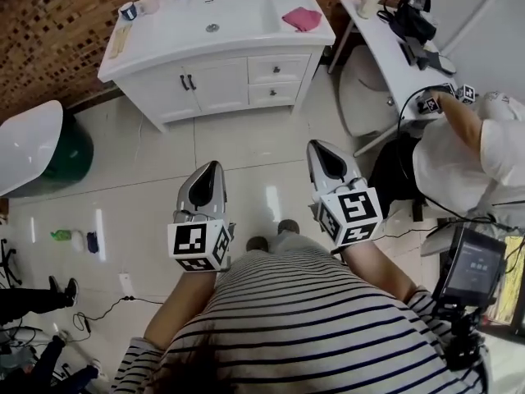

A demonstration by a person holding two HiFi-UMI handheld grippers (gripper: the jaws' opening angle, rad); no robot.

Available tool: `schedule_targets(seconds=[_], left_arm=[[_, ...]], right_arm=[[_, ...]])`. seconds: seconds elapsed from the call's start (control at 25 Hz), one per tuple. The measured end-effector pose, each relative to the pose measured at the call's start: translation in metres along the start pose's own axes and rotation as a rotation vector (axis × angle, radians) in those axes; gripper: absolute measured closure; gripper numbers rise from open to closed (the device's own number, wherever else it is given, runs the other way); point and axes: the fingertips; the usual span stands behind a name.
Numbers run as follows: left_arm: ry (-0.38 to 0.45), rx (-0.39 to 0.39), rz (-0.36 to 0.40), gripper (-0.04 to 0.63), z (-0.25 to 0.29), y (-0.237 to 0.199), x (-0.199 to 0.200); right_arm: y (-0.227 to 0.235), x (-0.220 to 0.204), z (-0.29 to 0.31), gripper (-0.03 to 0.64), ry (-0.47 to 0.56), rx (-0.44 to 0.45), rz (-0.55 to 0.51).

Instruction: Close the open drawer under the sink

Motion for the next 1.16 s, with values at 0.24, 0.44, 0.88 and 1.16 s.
schedule_targets(seconds=[0.24, 0.44, 0.88, 1.16], left_arm=[[0.026, 0.004, -0.008, 0.581, -0.018, 0.015, 0.006], [0.029, -0.004, -0.005, 0.581, -0.016, 0.030, 0.010], [0.025, -0.006, 0.016, 0.581, -0.005, 0.056, 0.011], [0.021, -0.004, 0.023, 0.580, -0.004, 0.055, 0.016]], right_arm=[[-0.013, 0.004, -0.021, 0.617, 0.005, 0.018, -0.024], [-0.015, 0.015, -0.021, 0.617, 0.004, 0.046, -0.056], [0.001, 0.017, -0.024, 0.617, 0.002, 0.071, -0.070], [-0.002, 0.022, -0.020, 0.617, 0.004, 0.083, -0.073]])
Point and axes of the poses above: the fingertips, and each gripper's own axes: z forward along the fingers, y to its right, x out of its top, and after that the axes turned 3 degrees about y, right-handed
